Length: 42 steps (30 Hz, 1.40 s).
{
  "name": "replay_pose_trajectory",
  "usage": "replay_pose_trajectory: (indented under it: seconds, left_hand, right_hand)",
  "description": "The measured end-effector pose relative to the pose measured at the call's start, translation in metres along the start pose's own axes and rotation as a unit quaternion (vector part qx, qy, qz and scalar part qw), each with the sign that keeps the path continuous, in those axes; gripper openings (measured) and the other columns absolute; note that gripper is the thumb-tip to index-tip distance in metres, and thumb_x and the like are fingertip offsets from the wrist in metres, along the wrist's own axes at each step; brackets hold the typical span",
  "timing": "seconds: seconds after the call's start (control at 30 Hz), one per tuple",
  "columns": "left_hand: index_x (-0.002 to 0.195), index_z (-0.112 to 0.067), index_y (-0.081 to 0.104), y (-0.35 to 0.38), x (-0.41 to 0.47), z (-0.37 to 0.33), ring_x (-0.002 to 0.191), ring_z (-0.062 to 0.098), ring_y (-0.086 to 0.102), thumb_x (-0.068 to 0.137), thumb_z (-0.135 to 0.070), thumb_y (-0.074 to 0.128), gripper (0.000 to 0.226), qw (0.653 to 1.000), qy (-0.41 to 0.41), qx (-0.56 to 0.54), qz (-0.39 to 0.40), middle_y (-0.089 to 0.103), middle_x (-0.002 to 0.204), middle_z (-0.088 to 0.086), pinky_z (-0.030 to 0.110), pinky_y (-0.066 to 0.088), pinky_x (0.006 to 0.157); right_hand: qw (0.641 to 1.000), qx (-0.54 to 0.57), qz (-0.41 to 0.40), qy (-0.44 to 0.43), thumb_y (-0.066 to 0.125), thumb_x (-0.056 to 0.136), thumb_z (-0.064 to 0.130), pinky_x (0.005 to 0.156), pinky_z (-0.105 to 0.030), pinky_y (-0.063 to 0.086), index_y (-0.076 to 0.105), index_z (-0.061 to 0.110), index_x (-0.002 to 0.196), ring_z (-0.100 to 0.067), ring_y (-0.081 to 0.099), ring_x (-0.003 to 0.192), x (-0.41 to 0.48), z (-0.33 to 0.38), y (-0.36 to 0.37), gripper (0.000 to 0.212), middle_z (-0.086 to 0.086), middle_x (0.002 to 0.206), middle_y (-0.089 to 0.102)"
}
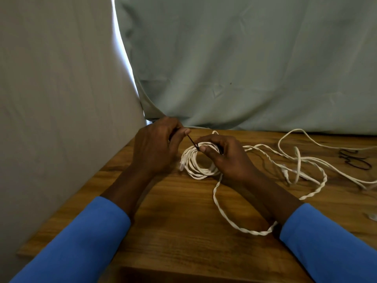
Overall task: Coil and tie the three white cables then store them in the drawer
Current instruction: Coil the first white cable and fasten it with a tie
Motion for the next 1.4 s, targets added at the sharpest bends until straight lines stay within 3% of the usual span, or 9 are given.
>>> replay_pose_trajectory:
  seconds: [0.37,0.53,0.67,0.8,0.93,1.07,1.2,1.27,1.4]
  left_hand:
    - [0.073,-0.012,0.065,0.011,0.0,0.019,0.059,0.013,0.051,0.094,-0.031,0.074,0.029,0.994,-0.024,-0.105,0.008,0.057,0.065,-0.004,0.024,0.038,0.056]
    - [0.088,-0.012,0.077,0.059,-0.022,0.024,0.08,0.03,0.073,0.09,-0.008,0.077,0.004,0.923,-0.147,-0.33,0.134,0.077,0.085,0.008,0.048,0.06,0.071]
    - [0.115,-0.01,0.076,0.074,-0.031,0.007,0.109,0.03,0.073,0.088,-0.011,0.077,0.027,0.828,-0.226,-0.489,0.157,0.078,0.114,0.011,0.044,0.059,0.096]
    - [0.117,-0.013,0.074,0.079,-0.037,0.002,0.108,0.026,0.073,0.094,-0.007,0.068,0.024,0.788,-0.274,-0.521,0.184,0.077,0.115,0.011,0.034,0.059,0.09]
    - [0.124,-0.009,0.072,0.091,-0.045,0.01,0.111,0.042,0.069,0.1,-0.014,0.066,0.025,0.763,-0.313,-0.519,0.226,0.073,0.118,0.022,0.052,0.057,0.093]
    - [0.114,-0.001,0.074,0.093,-0.046,0.01,0.088,0.024,0.074,0.099,-0.013,0.065,0.021,0.769,-0.318,-0.502,0.236,0.077,0.102,0.018,0.032,0.059,0.075]
    - [0.118,-0.004,0.074,0.093,-0.047,0.013,0.108,0.031,0.073,0.096,-0.008,0.067,0.023,0.785,-0.319,-0.465,0.256,0.077,0.113,0.014,0.05,0.057,0.099]
    - [0.116,-0.012,0.075,0.084,-0.041,0.02,0.106,0.026,0.073,0.097,-0.01,0.067,0.021,0.835,-0.309,-0.402,0.212,0.078,0.11,0.007,0.053,0.057,0.098]
    - [0.098,-0.021,0.067,0.006,-0.016,0.014,0.077,0.01,0.06,0.099,-0.026,0.066,0.005,0.978,-0.155,-0.109,-0.087,0.064,0.087,-0.007,0.04,0.054,0.074]
  right_hand:
    - [0.984,0.171,0.05,-0.005,0.073,0.092,0.002,0.076,-0.027,0.057,0.076,0.008,0.104,-0.014,0.073,0.086,-0.004,0.022,0.009,0.014,-0.004,0.097,0.078]
    - [0.961,0.269,-0.036,0.055,0.071,0.092,0.001,0.077,-0.026,0.059,0.076,0.01,0.102,-0.016,0.073,0.083,-0.007,0.007,0.002,0.014,-0.009,0.095,0.079]
    - [0.917,0.379,-0.05,0.118,0.065,0.095,-0.001,0.083,-0.034,0.062,0.072,0.003,0.116,-0.026,0.075,0.096,-0.004,-0.004,0.007,0.022,-0.018,0.106,0.078]
    - [0.946,0.297,-0.043,0.123,0.061,0.1,0.001,0.091,-0.042,0.062,0.076,0.006,0.109,-0.03,0.075,0.096,-0.004,-0.004,0.007,0.018,-0.019,0.105,0.078]
    - [0.96,0.245,-0.07,0.116,0.062,0.101,0.004,0.092,-0.044,0.061,0.075,0.003,0.11,-0.033,0.075,0.099,-0.002,-0.01,0.003,0.016,-0.017,0.103,0.079]
    - [0.957,0.242,-0.106,0.117,0.064,0.1,0.004,0.091,-0.047,0.06,0.078,0.012,0.098,-0.028,0.076,0.092,-0.001,-0.015,-0.001,0.017,-0.013,0.096,0.08]
    - [0.945,0.264,-0.139,0.137,0.063,0.1,0.003,0.094,-0.05,0.06,0.078,0.017,0.092,-0.028,0.076,0.092,-0.001,-0.022,-0.005,0.022,-0.01,0.094,0.08]
    - [0.941,0.266,-0.151,0.147,0.063,0.099,0.003,0.096,-0.053,0.059,0.078,0.018,0.093,-0.031,0.076,0.096,-0.002,-0.027,-0.007,0.022,-0.01,0.095,0.08]
    - [0.947,0.218,-0.176,0.158,0.068,0.098,0.012,0.094,-0.057,0.059,0.079,0.019,0.094,-0.032,0.076,0.096,-0.004,-0.041,-0.008,0.014,-0.008,0.096,0.08]
Point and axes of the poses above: each hand's wrist, its own x-axis towards the middle knuckle, its own y-axis out of the palm, z = x × y, the point moved 8 cm from there along x, towards the middle knuckle
